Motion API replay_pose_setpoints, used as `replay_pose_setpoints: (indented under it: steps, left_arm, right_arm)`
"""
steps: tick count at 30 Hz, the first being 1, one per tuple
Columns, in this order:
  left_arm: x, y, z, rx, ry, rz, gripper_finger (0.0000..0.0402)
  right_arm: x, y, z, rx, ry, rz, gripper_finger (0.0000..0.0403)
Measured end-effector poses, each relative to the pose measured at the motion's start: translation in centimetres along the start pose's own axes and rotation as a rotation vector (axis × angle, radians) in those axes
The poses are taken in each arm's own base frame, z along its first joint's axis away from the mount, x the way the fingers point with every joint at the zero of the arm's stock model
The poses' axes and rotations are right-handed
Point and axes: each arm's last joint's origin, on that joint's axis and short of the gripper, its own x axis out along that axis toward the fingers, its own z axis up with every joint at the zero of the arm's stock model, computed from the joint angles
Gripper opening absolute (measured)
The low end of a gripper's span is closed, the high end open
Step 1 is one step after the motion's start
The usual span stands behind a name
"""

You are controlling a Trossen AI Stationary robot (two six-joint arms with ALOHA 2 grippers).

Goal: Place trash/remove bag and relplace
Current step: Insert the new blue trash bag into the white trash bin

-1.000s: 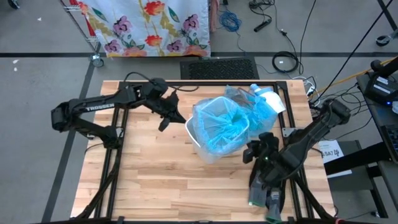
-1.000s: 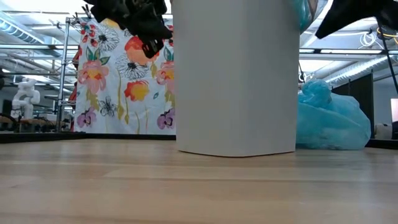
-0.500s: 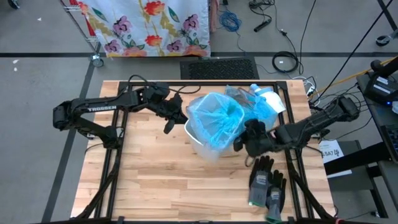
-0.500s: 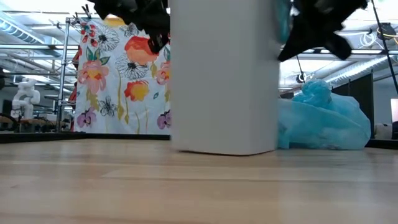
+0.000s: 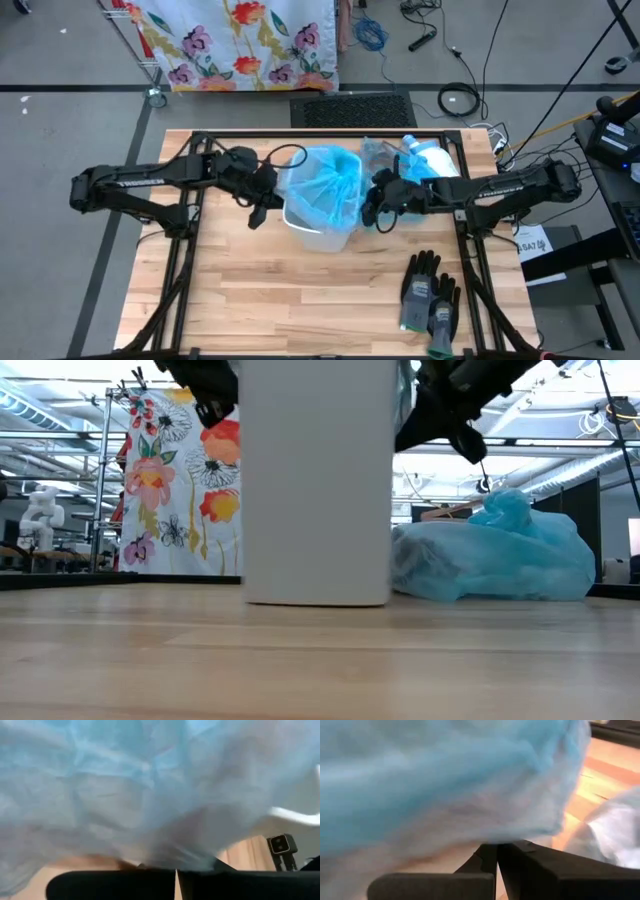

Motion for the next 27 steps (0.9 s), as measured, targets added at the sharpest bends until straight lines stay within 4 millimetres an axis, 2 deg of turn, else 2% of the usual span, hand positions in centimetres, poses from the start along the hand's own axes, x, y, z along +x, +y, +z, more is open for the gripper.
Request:
replay_pose_setpoints:
  steps: [4, 9, 15, 19, 24, 27]
  left_arm:
    - [-1.3, -1.0, -0.3, -0.025, -0.015, 0.038, 0.0]
    - [-3.2, -1.5, -1.5, -0.079, 0.019, 0.165, 0.0]
    - [-5.7, -2.2, -2.3, -0.09, -0.011, 0.206, 0.0]
    - [-7.0, -2.7, -2.5, -0.074, -0.065, 0.19, 0.0]
    - [-7.6, -3.0, -1.9, -0.058, -0.148, 0.17, 0.0015]
    - [-7.7, -3.1, -1.4, -0.05, -0.197, 0.146, 0.0035]
  right_arm:
    - [0.8, 0.0, 0.6, -0.007, 0.019, 0.069, 0.0]
    - [0.8, -0.6, 0.0, -0.009, 0.083, 0.012, 0.0]
    - [-1.7, -1.6, -0.1, 0.012, 0.128, -0.039, 0.0]
    - [-4.0, -1.6, 0.2, 0.041, 0.119, 0.012, 0.0]
    - [-6.0, -1.5, 0.4, 0.052, 0.089, 0.081, 0.0]
    - [-6.5, -1.6, 0.6, 0.056, 0.078, 0.097, 0.0]
